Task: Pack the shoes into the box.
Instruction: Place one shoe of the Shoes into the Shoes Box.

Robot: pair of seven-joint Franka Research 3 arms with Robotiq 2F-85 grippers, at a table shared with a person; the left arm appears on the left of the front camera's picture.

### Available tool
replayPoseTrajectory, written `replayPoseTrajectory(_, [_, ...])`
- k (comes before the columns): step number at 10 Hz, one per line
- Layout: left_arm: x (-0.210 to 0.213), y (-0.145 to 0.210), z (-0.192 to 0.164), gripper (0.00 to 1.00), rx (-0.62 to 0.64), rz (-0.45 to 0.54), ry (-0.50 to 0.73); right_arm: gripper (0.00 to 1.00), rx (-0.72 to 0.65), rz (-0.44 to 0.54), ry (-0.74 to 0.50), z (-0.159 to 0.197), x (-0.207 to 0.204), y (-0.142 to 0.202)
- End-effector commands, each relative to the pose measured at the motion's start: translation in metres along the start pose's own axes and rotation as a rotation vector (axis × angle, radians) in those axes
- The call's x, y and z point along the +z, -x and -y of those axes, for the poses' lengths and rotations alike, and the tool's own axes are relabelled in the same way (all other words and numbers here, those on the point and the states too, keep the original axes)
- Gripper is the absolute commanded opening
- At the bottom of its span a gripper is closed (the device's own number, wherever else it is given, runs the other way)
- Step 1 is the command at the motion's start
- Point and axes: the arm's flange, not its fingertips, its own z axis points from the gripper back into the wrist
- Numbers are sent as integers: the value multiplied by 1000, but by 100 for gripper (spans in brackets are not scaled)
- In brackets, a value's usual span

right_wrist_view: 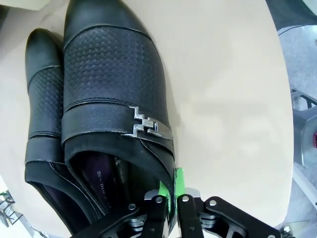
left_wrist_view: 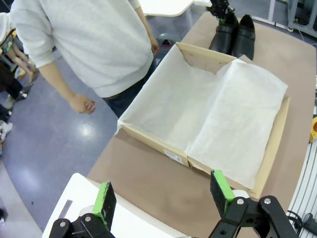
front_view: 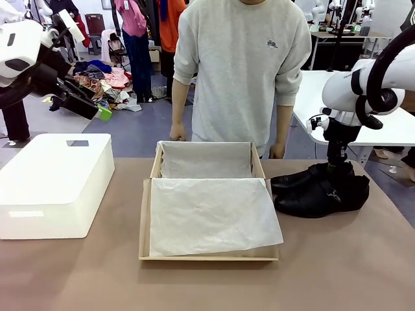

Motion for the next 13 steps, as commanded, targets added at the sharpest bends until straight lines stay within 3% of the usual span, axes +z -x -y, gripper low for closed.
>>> replayPoseTrajectory(1, [-2,0,-1,100,-5,14,-1,0,-44,11,-8,4,12,-1])
replayPoseTrajectory(4, [-2,0,-1,100,-5,14,-1,0,-130,64,24,4,49,4])
replayPoseTrajectory(8, [-2,0,-1,100,-5,14,-1,0,-185,7,4,-13,110,-8])
replayPoseTrajectory(13, [-2,0,-1,100,-5,14,-1,0,-150,-25,20,-65,182,-65])
